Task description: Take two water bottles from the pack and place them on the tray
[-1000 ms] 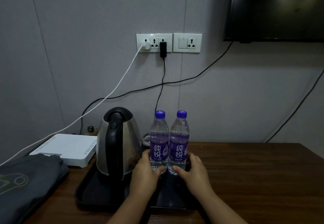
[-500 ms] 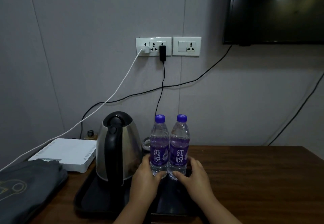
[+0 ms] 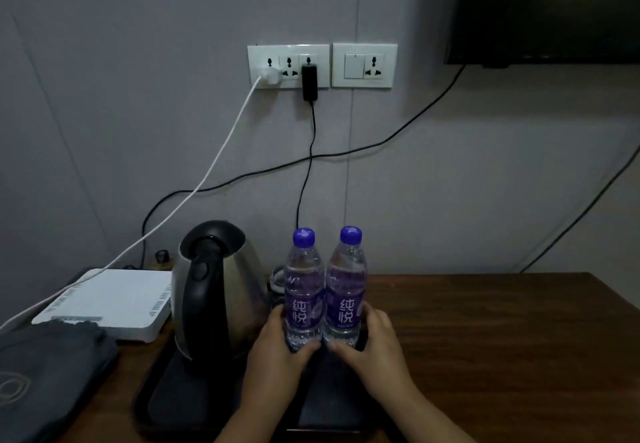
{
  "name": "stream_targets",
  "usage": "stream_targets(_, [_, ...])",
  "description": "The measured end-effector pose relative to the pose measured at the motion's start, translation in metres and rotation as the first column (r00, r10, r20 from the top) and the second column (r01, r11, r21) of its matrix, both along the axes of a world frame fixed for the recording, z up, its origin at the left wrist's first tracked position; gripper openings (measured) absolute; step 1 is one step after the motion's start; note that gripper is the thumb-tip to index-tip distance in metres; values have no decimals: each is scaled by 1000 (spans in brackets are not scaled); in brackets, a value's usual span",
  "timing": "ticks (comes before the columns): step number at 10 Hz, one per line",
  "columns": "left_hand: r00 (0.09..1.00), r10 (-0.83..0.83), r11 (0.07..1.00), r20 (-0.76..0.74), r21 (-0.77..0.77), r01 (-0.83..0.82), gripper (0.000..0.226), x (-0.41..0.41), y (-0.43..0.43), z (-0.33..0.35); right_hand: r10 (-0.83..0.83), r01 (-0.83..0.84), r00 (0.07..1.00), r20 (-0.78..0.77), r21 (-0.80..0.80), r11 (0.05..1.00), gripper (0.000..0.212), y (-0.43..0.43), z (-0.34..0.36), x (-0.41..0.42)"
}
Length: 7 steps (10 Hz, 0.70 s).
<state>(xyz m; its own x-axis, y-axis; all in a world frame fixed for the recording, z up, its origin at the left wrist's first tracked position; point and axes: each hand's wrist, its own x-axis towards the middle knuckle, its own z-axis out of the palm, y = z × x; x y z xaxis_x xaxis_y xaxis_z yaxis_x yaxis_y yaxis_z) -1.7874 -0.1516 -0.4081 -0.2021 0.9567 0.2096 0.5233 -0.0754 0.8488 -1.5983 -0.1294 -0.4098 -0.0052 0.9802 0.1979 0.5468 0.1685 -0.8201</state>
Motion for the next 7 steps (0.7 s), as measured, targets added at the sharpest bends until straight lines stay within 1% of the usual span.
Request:
stream_targets(1, [999, -20, 995, -50, -97, 15, 71, -2, -7, 21, 47, -41, 998, 51, -112, 993, 87, -5, 28, 2])
stream_targets(2, [991, -54, 986, -121, -160, 34, 71, -3, -17, 57, 92, -56, 982, 164, -214, 975, 92, -14, 65, 5])
stream_targets(3, [977, -97, 969, -189, -242, 50, 70, -4, -32, 102, 146, -49, 939, 313, -297, 954, 88, -28, 108, 9])
stream_targets(4, [944, -179, 938, -279, -338, 78, 72, -5, -51, 157, 192, -12, 898, 396, -415, 910, 93, -44, 157, 11])
stream_targets(5, [898, -245, 922, -364, -374, 100, 75, -8, -68, 220, 232, -16, 872, 432, -449, 893, 90, -60, 215, 9])
stream_targets(6, [865, -262, 933, -428, -341, 114, 76, -16, -73, 294, 239, 10, 836, 493, -450, 893, 90, -65, 285, 7])
stream_targets(7, [829, -221, 953, -514, -293, 73, 82, -23, -74, 376, 211, 7, 834, 510, -393, 920, 85, -66, 365, 4])
